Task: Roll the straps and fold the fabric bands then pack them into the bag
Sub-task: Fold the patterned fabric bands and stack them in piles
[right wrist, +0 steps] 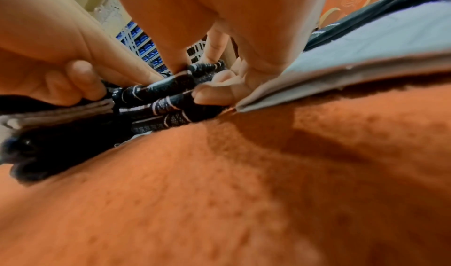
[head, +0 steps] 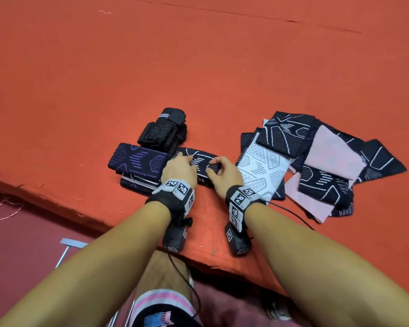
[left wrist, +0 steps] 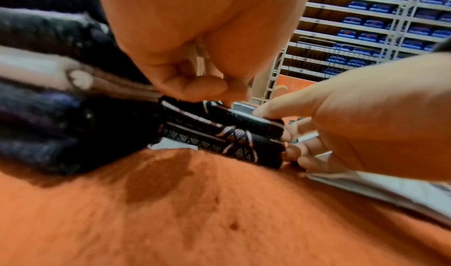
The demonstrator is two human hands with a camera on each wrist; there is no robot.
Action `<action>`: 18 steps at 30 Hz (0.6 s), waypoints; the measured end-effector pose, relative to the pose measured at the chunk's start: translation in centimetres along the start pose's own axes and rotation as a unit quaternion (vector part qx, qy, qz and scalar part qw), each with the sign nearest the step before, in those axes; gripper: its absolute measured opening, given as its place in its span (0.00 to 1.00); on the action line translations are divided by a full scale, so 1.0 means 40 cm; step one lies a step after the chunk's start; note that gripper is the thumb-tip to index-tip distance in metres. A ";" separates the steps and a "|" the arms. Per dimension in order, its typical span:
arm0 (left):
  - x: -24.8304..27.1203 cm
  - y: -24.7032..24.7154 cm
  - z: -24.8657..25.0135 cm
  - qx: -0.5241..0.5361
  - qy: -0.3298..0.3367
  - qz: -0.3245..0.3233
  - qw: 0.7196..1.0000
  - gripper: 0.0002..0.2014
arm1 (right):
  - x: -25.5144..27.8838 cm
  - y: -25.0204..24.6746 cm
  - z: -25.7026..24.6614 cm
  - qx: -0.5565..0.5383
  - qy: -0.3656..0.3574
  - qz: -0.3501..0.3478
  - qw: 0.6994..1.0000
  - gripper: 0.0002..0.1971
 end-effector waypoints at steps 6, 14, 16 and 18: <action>0.004 -0.029 0.015 0.043 -0.015 0.023 0.999 0.21 | 0.021 -0.003 -0.012 -0.013 0.009 -0.056 0.998 0.12; 0.063 -0.011 0.202 0.163 0.095 0.086 0.978 0.13 | 0.060 -0.189 0.079 0.033 0.041 0.027 0.998 0.11; 0.078 0.036 0.247 0.179 0.118 0.053 0.975 0.14 | 0.069 -0.238 0.137 0.043 0.069 0.047 0.996 0.11; 0.096 0.098 0.272 0.181 0.115 0.011 0.977 0.17 | 0.085 -0.282 0.190 0.058 0.095 0.068 0.991 0.11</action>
Point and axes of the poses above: each hand's wrist, its own x-axis away from the middle knuckle, its own y-axis out of the palm, z = x × y, the point moved 10 cm from there along -x, towards the middle knuckle, and after that the axes turned 8 degrees about y, right-handed, at the moved point
